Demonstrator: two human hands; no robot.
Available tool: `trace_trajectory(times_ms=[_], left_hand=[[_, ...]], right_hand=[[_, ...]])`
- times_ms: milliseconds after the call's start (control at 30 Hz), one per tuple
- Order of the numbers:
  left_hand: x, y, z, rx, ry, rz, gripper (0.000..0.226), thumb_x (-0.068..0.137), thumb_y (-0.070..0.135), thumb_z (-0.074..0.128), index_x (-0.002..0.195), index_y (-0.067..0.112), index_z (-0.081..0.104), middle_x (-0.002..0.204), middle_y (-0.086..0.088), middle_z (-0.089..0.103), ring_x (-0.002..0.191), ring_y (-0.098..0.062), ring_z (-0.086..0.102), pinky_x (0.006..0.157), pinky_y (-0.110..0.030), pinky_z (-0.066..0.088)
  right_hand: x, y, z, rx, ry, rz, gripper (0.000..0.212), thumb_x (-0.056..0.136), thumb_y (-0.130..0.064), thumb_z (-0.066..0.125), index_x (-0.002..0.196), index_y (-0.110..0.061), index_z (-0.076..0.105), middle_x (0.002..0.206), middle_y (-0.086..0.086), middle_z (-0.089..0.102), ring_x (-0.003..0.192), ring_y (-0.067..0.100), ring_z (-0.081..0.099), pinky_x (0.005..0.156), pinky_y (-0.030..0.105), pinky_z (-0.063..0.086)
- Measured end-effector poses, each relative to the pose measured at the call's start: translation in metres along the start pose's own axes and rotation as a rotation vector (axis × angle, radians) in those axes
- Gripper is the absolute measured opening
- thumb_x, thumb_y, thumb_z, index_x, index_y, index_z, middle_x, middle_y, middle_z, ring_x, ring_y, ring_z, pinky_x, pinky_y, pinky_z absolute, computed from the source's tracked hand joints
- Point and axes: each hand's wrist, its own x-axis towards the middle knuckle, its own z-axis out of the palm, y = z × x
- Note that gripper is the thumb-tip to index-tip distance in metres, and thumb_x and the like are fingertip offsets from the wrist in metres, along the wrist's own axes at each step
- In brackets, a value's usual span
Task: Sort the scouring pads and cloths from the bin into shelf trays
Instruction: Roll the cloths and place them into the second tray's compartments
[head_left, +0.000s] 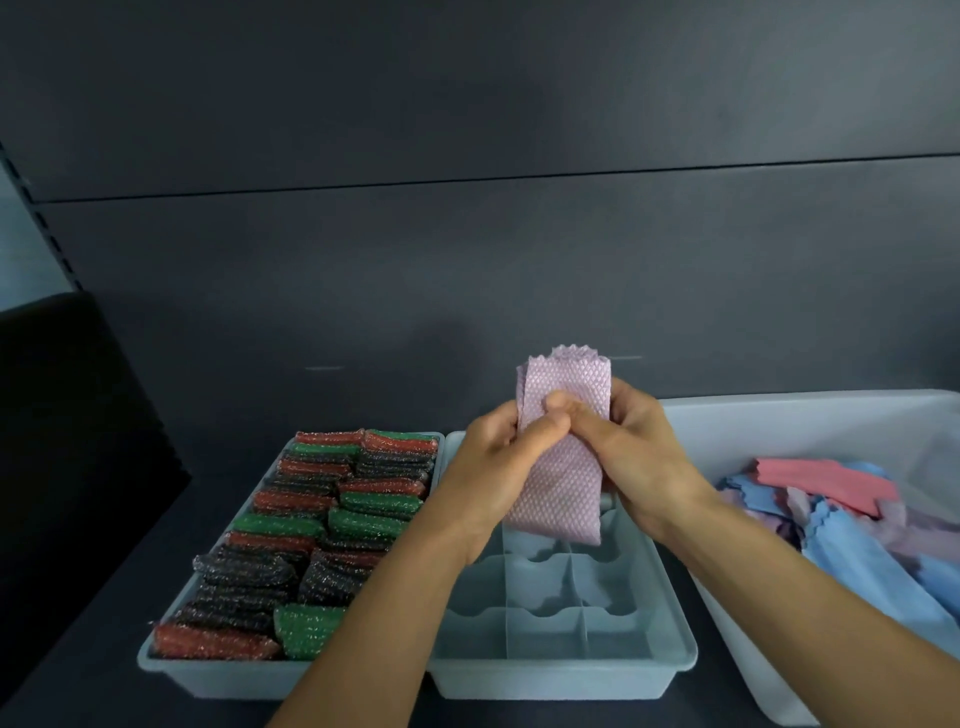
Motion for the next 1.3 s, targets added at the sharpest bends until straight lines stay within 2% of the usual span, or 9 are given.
trace_trajectory(times_ms=[133,333,433,533,633,700,900,1067,1300], left_hand=[[-0.002,-0.001,-0.007,0.002,0.081,0.080,0.017,0.096,0.023,0.061,0.107,0.013,0.067,0.100,-0.010,0.074,0.094,-0.029,0.071,0.090,-0.051,0.055],[-0.003,0.001,-0.010,-0.084,0.121,0.166,0.016,0.094,0.012,0.061,0.106,0.019,0.068,0.101,-0.009,0.073,0.093,-0.024,0.069,0.084,-0.044,0.056],[-0.002,0.005,-0.014,-0.093,0.058,0.176,0.031,0.095,0.006,0.053,0.085,0.027,0.075,0.099,-0.006,0.073,0.094,-0.028,0.067,0.077,-0.043,0.056],[-0.001,0.006,-0.019,-0.247,0.033,0.052,0.026,0.094,0.026,0.047,0.101,0.026,0.072,0.103,-0.009,0.070,0.093,-0.028,0.063,0.076,-0.041,0.050],[-0.003,0.006,-0.027,-0.208,-0.097,-0.117,0.061,0.088,0.062,0.043,0.119,0.014,0.064,0.107,-0.012,0.071,0.093,-0.029,0.067,0.064,-0.038,0.057],[-0.006,0.005,-0.029,-0.088,-0.147,-0.105,0.051,0.085,0.047,0.063,0.115,0.006,0.066,0.104,-0.014,0.073,0.085,-0.026,0.071,0.056,-0.032,0.058],[-0.006,-0.004,-0.037,0.050,0.079,0.123,0.021,0.089,0.007,0.067,0.111,0.007,0.067,0.097,-0.010,0.075,0.085,-0.026,0.073,0.063,-0.037,0.061],[-0.011,-0.009,-0.047,0.093,0.070,0.252,0.016,0.090,0.010,0.066,0.106,0.007,0.064,0.077,-0.010,0.072,0.054,-0.024,0.064,0.048,-0.031,0.055],[-0.006,-0.020,-0.079,-0.338,-0.108,0.055,0.019,0.090,0.011,0.058,0.087,0.013,0.077,0.076,-0.010,0.068,0.059,-0.018,0.063,0.052,-0.028,0.056]], right_hand=[[-0.004,-0.001,-0.008,-0.036,-0.163,0.065,0.044,0.086,-0.047,0.056,0.099,-0.005,0.062,0.066,0.006,0.058,0.049,0.016,0.046,0.040,0.022,0.037],[0.000,0.004,-0.013,0.110,-0.192,-0.046,0.026,0.077,-0.017,0.068,0.102,-0.012,0.069,0.091,0.022,0.054,0.081,0.033,0.041,0.064,0.037,0.031],[0.000,0.002,-0.011,0.166,-0.184,-0.057,0.014,0.071,-0.006,0.067,0.075,-0.018,0.074,0.069,0.016,0.056,0.055,0.025,0.037,0.050,0.021,0.034],[0.001,0.000,-0.009,0.097,-0.143,-0.096,0.040,0.080,0.010,0.052,0.057,-0.019,0.068,0.052,0.004,0.053,0.042,0.015,0.036,0.036,0.017,0.029],[0.003,-0.001,-0.008,-0.119,-0.111,-0.216,0.053,0.083,0.019,0.040,0.057,-0.019,0.067,0.052,0.021,0.048,0.045,0.020,0.036,0.041,0.021,0.030],[0.001,-0.002,-0.008,-0.205,-0.106,-0.242,0.053,0.083,0.019,0.040,0.061,-0.020,0.070,0.058,0.026,0.050,0.052,0.024,0.037,0.046,0.025,0.031],[0.006,0.008,-0.007,-0.067,-0.266,0.054,0.037,0.084,-0.056,0.056,0.117,-0.039,0.061,0.109,0.002,0.071,0.094,0.018,0.070,0.071,0.033,0.055],[0.006,0.015,0.003,0.029,-0.322,0.065,0.024,0.087,-0.005,0.061,0.109,-0.012,0.067,0.076,0.024,0.060,0.045,0.019,0.053,0.052,0.032,0.048],[0.016,0.022,0.018,0.350,-0.435,0.261,0.031,0.080,-0.003,0.045,0.082,-0.014,0.074,0.065,0.015,0.063,0.049,0.023,0.059,0.051,0.026,0.051]])
